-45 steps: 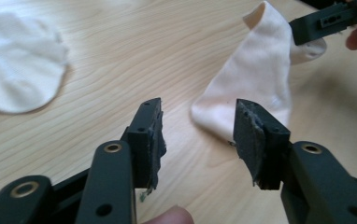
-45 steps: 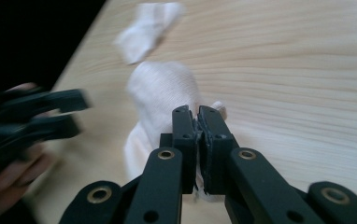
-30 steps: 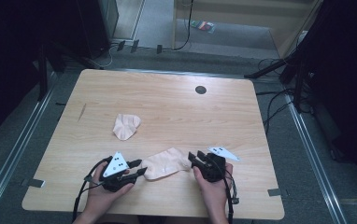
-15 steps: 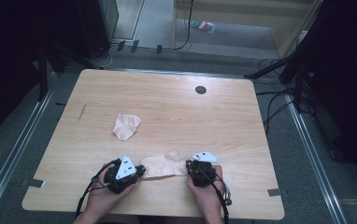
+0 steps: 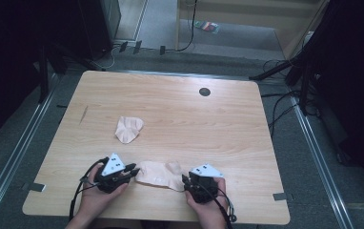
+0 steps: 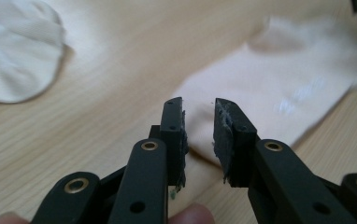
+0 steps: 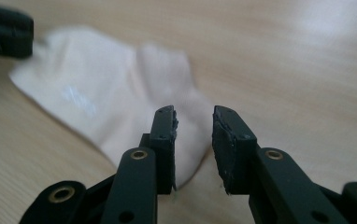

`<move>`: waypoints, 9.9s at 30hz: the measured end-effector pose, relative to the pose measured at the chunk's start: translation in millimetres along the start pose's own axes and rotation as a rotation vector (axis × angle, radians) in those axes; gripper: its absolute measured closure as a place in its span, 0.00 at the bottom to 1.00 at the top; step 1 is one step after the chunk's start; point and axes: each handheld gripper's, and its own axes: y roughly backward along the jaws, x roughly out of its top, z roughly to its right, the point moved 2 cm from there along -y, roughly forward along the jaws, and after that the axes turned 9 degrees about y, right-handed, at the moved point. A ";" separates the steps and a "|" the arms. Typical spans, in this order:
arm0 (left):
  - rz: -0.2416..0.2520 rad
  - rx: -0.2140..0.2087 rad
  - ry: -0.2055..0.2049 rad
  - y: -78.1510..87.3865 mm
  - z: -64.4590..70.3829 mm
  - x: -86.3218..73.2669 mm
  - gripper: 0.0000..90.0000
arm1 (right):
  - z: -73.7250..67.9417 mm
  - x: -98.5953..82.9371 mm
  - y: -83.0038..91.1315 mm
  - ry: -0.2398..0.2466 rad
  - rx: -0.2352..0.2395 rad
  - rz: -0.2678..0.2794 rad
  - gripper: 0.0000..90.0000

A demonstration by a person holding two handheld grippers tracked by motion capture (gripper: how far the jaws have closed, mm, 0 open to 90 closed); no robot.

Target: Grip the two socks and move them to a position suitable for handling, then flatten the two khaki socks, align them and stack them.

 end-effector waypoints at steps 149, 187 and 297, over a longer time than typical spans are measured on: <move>0.140 0.109 0.364 -9.2 -64.6 13.1 0.57 | -36.8 118.9 -116.6 0.021 0.103 -0.091 0.99; 0.033 0.335 -0.147 -42.2 -14.1 25.0 0.89 | 55.0 93.3 -71.7 0.132 0.111 -0.075 0.96; -0.053 -0.007 0.215 28.5 0.8 -11.1 1.00 | 9.7 4.8 4.2 -0.010 0.101 0.099 0.98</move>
